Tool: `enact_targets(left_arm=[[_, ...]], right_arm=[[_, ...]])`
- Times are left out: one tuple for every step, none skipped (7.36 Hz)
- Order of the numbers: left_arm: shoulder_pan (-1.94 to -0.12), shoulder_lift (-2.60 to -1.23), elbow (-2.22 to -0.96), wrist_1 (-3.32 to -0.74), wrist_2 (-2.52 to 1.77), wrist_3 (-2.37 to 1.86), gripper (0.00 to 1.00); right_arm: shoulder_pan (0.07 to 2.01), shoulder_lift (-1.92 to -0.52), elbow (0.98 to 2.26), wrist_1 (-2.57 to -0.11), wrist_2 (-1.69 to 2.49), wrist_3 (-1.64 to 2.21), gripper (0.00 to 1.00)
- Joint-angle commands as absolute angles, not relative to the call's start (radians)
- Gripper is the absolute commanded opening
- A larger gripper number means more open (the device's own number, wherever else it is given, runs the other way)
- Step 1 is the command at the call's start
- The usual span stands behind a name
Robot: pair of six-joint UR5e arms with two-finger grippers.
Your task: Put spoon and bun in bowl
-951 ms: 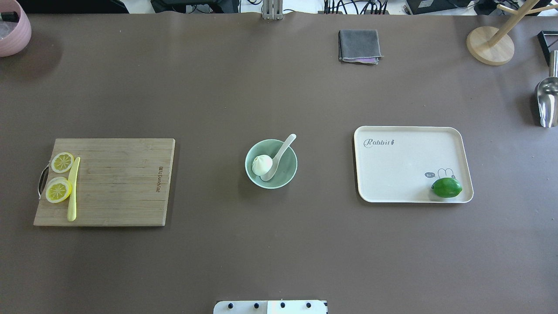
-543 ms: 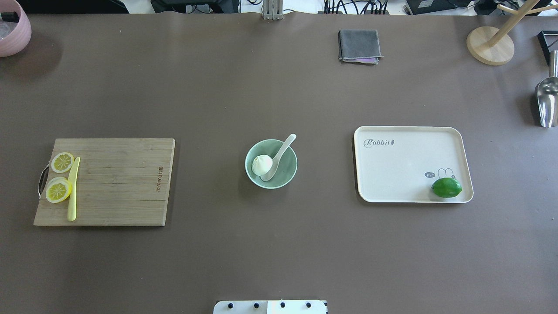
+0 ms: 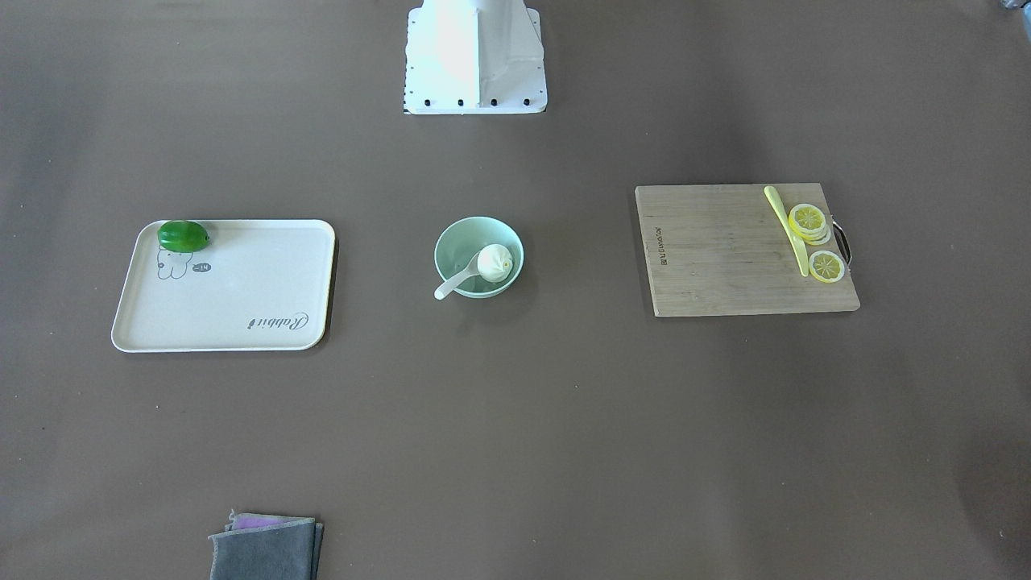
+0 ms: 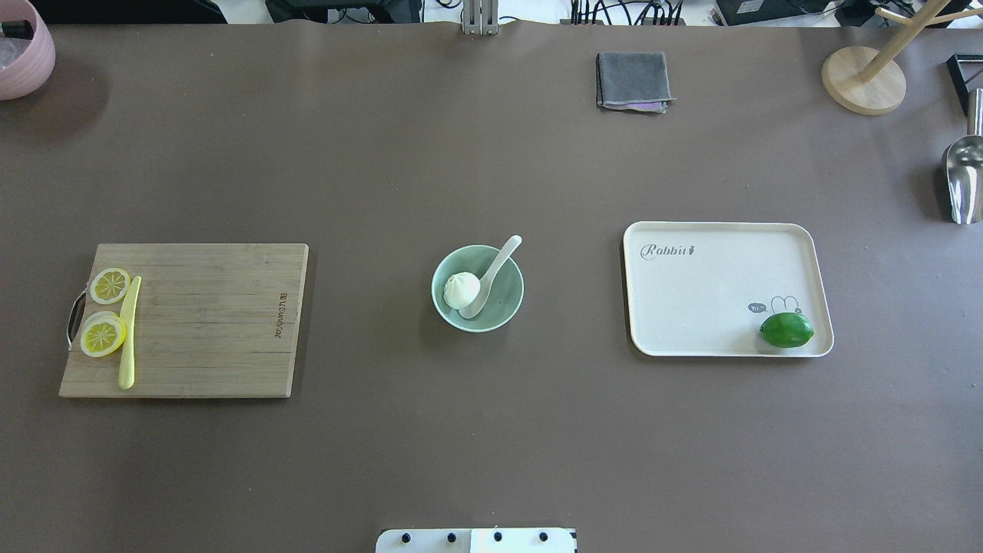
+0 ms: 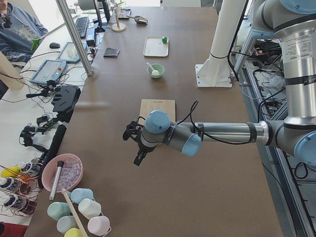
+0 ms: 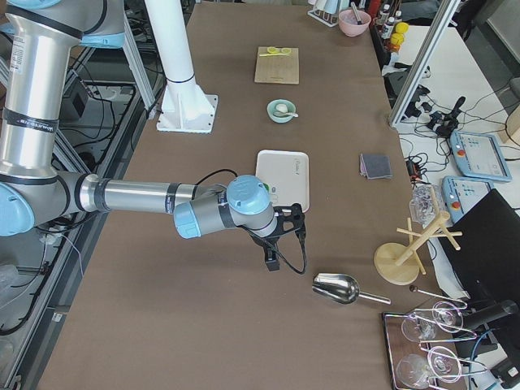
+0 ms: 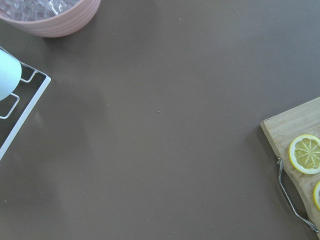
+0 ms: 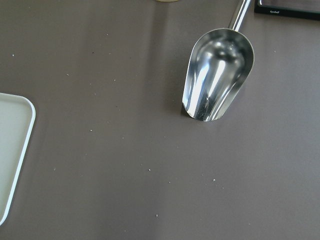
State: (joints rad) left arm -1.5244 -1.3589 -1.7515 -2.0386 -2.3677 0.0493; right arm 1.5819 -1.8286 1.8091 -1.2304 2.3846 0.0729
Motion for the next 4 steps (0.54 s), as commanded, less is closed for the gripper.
enact_targets(left_arm=[[-1.525, -1.355, -1.732, -2.036, -2.379, 0.051, 0.99], [-1.528, -1.309, -1.739, -2.043, -2.438, 0.052, 0.99], [-1.531, -1.298, -1.746, -2.045, -2.53, 0.052, 0.99], [-1.54, -1.311, -1.752, -2.042, -2.56, 0.051, 0.99]], right_arm=[[1.582, -1.829, 1.806, -1.232, 2.385, 0.074, 1.0], [1.582, -1.829, 1.805, -1.23, 2.385, 0.074, 1.0], [1.582, -1.829, 1.805, -1.227, 2.385, 0.071, 1.0], [1.582, -1.829, 1.805, -1.227, 2.385, 0.071, 1.0]])
